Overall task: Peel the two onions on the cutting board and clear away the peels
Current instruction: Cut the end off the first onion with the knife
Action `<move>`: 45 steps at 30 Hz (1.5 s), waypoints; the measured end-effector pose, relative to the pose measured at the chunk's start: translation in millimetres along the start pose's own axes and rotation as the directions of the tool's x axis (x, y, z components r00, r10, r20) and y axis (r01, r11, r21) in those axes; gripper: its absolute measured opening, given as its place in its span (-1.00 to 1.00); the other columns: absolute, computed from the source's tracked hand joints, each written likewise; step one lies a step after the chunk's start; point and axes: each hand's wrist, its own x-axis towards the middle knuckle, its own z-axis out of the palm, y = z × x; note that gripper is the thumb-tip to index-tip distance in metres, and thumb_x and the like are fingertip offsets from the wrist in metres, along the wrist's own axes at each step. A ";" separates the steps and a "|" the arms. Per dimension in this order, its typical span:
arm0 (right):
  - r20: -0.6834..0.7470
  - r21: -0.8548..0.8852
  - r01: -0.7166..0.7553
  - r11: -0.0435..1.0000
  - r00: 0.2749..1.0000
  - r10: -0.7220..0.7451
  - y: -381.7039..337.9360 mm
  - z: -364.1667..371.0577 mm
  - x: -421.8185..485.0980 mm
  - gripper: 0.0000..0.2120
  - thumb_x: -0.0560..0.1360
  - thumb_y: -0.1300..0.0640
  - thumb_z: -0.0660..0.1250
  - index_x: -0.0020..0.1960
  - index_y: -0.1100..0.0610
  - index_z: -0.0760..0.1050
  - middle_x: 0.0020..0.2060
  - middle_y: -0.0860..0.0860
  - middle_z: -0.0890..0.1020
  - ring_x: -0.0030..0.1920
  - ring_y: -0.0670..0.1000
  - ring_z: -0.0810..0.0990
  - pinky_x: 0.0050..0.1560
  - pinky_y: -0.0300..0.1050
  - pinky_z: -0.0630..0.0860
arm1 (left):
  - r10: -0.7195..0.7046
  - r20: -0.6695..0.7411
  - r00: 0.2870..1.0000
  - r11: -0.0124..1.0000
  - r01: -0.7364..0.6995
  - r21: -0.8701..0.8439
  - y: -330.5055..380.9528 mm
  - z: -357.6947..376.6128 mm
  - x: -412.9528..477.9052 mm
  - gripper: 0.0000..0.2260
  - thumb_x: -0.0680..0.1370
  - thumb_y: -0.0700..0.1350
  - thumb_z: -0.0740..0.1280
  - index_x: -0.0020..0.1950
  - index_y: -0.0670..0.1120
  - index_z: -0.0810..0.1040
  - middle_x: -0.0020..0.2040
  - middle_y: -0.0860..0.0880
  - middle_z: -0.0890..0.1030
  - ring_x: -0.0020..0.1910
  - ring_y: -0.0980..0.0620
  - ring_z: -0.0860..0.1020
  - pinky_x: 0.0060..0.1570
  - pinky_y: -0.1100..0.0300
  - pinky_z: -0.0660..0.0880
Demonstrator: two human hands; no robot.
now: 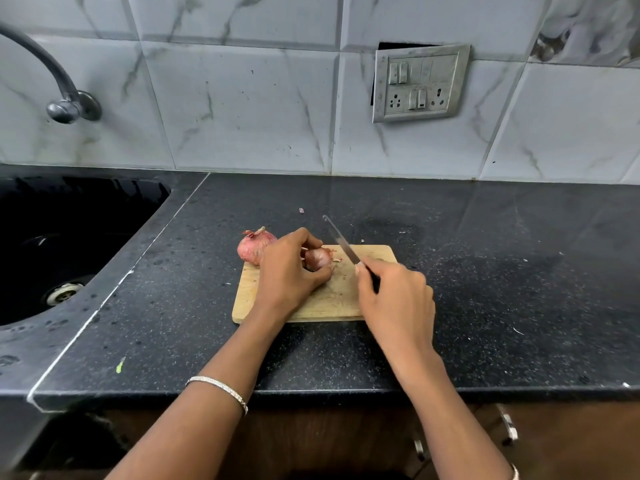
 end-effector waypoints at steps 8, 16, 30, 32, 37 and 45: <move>0.335 0.670 -0.368 0.645 0.925 0.179 8.8 23.9 59.1 -0.63 0.47 -0.18 0.47 -0.20 0.14 0.65 -0.50 -0.11 0.40 -0.48 -0.08 0.36 -0.47 -0.15 0.29 | 0.092 -0.006 0.996 0.996 -0.092 0.014 4.7 -1.3 -2.7 -0.64 0.41 -0.08 0.57 0.11 -0.02 0.51 0.00 0.09 0.60 0.00 0.08 0.59 -0.02 -0.04 0.61; 0.403 0.743 -0.419 0.522 0.903 0.152 7.3 42.6 59.0 -0.75 0.48 0.04 0.52 -0.27 0.14 0.58 -0.49 -0.04 0.41 -0.52 -0.08 0.31 -0.56 -0.21 0.20 | 0.166 0.044 0.985 0.986 -0.167 0.026 5.2 -0.6 -4.5 -0.55 0.45 -0.06 0.56 0.28 -0.06 0.51 0.14 0.05 0.57 0.13 0.05 0.58 0.07 -0.05 0.62; 0.114 0.448 -0.106 0.888 0.992 0.060 8.1 49.4 56.8 -0.71 0.53 -0.04 0.44 -0.25 0.11 0.51 -0.44 -0.02 0.58 -0.32 0.04 0.61 -0.23 -0.02 0.50 | 0.144 0.058 0.988 0.987 -0.147 0.068 8.3 -2.0 -4.7 -0.67 0.39 -0.05 0.58 0.13 -0.04 0.68 -0.01 0.03 0.56 -0.04 0.05 0.55 -0.03 -0.03 0.58; 0.093 0.358 -0.071 0.931 0.995 0.040 6.0 47.6 54.1 -0.72 0.55 -0.05 0.40 -0.23 0.09 0.47 -0.39 -0.02 0.54 -0.25 0.12 0.52 -0.26 0.00 0.35 | 0.138 0.060 0.989 0.988 -0.141 0.067 8.3 -1.9 -4.8 -0.67 0.37 -0.07 0.58 0.12 -0.04 0.69 -0.02 0.02 0.57 -0.04 0.04 0.56 -0.01 -0.05 0.58; 0.037 0.246 -0.027 0.969 0.999 0.019 -1.7 41.9 47.8 -0.77 0.60 -0.04 0.32 -0.12 0.10 0.46 -0.27 0.06 0.56 -0.17 0.19 0.50 -0.24 -0.02 0.21 | 0.117 0.065 0.991 0.991 -0.121 0.050 8.6 -1.9 -4.5 -0.68 0.37 -0.11 0.57 0.11 -0.04 0.70 -0.02 0.03 0.57 -0.05 0.04 0.56 -0.03 -0.03 0.60; -0.095 0.087 0.182 0.979 0.980 -0.174 -8.9 44.8 39.6 -0.79 0.65 0.03 0.24 0.03 0.20 0.46 -0.10 0.17 0.65 -0.10 0.26 0.61 -0.25 0.01 0.30 | 0.119 0.037 0.992 0.992 -0.120 0.034 11.5 -1.7 -4.9 -0.70 0.37 -0.10 0.60 0.08 -0.07 0.71 -0.06 0.03 0.57 -0.08 0.04 0.56 -0.06 -0.01 0.57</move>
